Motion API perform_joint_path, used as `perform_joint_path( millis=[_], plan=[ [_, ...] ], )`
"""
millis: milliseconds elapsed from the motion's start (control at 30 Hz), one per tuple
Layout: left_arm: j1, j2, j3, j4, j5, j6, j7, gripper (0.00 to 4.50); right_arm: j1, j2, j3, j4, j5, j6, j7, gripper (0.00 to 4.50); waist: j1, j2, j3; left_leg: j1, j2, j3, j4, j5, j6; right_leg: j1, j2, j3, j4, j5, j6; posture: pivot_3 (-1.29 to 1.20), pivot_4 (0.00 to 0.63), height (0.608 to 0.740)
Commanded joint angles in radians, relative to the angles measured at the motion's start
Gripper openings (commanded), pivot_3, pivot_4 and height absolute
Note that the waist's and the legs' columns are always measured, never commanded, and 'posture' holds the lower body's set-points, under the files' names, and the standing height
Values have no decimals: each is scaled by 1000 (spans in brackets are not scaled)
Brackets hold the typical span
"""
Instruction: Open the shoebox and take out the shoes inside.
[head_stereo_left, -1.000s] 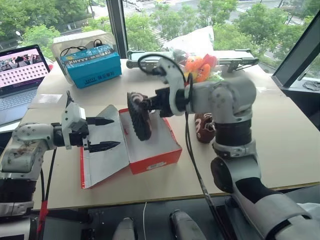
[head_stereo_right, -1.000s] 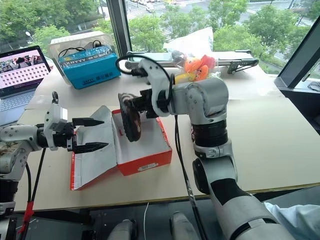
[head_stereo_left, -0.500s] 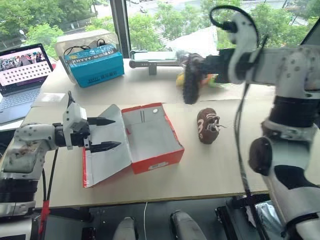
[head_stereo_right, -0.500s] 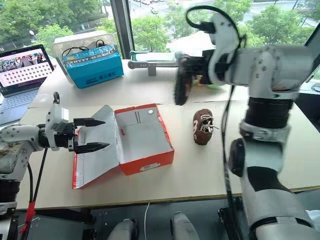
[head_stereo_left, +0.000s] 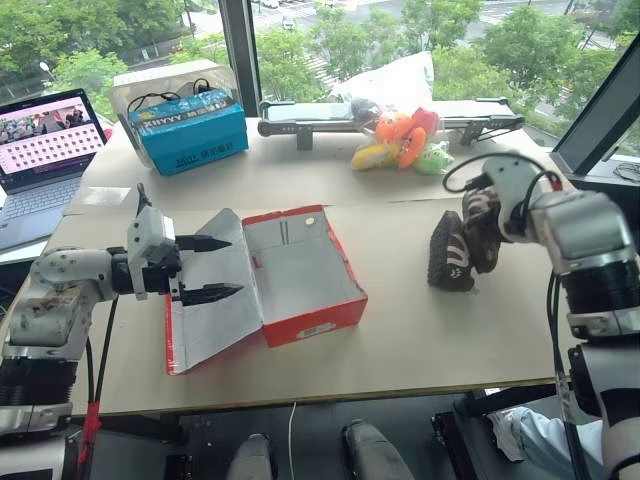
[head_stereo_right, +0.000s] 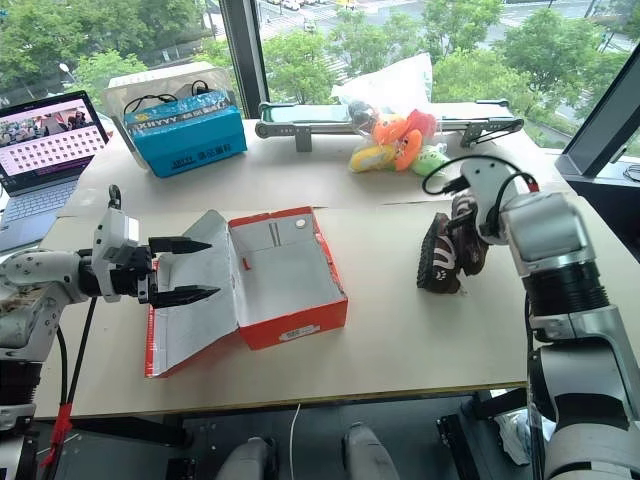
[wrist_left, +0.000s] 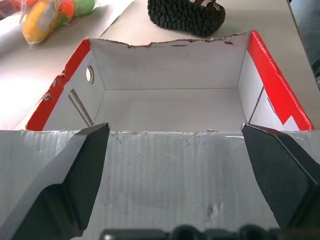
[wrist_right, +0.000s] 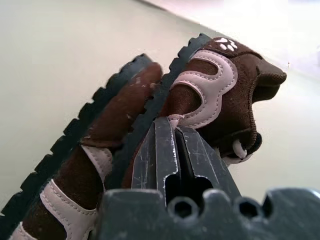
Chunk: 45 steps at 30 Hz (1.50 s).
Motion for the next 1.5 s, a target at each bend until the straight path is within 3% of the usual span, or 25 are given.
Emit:
perform_joint_path(
  millis=[33,300,800,1200,1500],
  plan=[
    [-2,13,18,-27,-5,-11,-1,4500,-59,8,-51,-18,-6,-26,11,64,0,0,0,0,0,0,0,0,0,0,0,0,0,0,0,0,150,740],
    [-3,16,19,-24,-3,-12,-1,4500,-55,-7,-27,-19,-52,-42,37,64,5,0,0,0,0,0,1,0,0,0,0,0,0,0,0,0,150,740],
    [-2,3,11,-25,-2,-16,4,4500,-169,138,-94,-22,-40,19,6,64,4,0,0,2,0,0,2,0,0,1,0,0,4,0,0,0,150,740],
    [-1,-3,8,-26,-4,-12,4,4500,-225,35,-94,-41,-49,33,61,64,5,0,0,1,0,0,2,0,0,1,0,0,4,0,0,0,150,740],
    [-2,-4,9,-23,-4,-12,2,4500,-290,58,-181,-94,14,128,64,64,2,0,0,3,0,0,2,0,0,1,0,0,5,0,0,0,150,740]
  ],
)
